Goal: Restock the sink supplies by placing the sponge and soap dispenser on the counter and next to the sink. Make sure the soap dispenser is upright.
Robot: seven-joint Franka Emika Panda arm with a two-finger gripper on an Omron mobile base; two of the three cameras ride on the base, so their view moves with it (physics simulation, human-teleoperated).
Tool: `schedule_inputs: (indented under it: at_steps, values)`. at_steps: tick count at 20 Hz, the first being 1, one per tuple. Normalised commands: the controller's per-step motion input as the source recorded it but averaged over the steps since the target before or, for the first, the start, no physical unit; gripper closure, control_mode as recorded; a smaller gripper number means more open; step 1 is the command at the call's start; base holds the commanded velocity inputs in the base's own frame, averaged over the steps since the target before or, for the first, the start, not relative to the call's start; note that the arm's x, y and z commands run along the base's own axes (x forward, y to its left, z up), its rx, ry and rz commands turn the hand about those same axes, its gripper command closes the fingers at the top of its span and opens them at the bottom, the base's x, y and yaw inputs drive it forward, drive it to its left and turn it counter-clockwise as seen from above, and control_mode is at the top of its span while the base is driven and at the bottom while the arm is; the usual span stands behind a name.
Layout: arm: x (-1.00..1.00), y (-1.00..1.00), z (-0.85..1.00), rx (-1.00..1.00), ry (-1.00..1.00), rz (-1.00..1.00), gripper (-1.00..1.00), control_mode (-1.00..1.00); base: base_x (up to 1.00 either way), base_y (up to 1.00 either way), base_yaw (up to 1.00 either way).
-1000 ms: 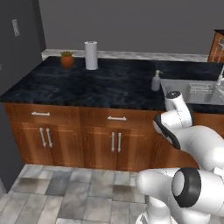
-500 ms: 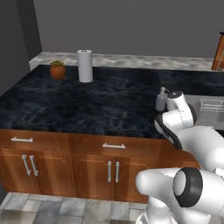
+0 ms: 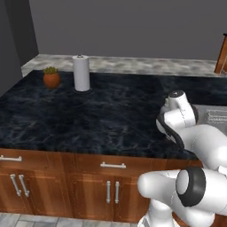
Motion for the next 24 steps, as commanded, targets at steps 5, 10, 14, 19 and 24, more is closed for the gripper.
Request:
schedule_inputs:
  at_steps: [5,10,14,19,24]
  values:
    - [0.55,-0.10,-0.31,0.06,0.00,0.01,1.00,-1.00,0.00,0.00,0.00]
    - [0.45,0.00,-0.47,0.09,0.00,0.05,1.00,-1.00,0.00,0.00,0.00]
    - [0.39,0.00,-0.26,0.07,0.00,0.07,1.00,-1.00,0.00,0.00,0.00]
    - [0.10,-0.03,-0.19,0.05,0.00,0.04,1.00,-1.00,0.00,0.00,0.00]
    - [0.04,-0.03,-0.25,0.05,0.00,0.02,1.00,-1.00,0.00,0.00,0.00]
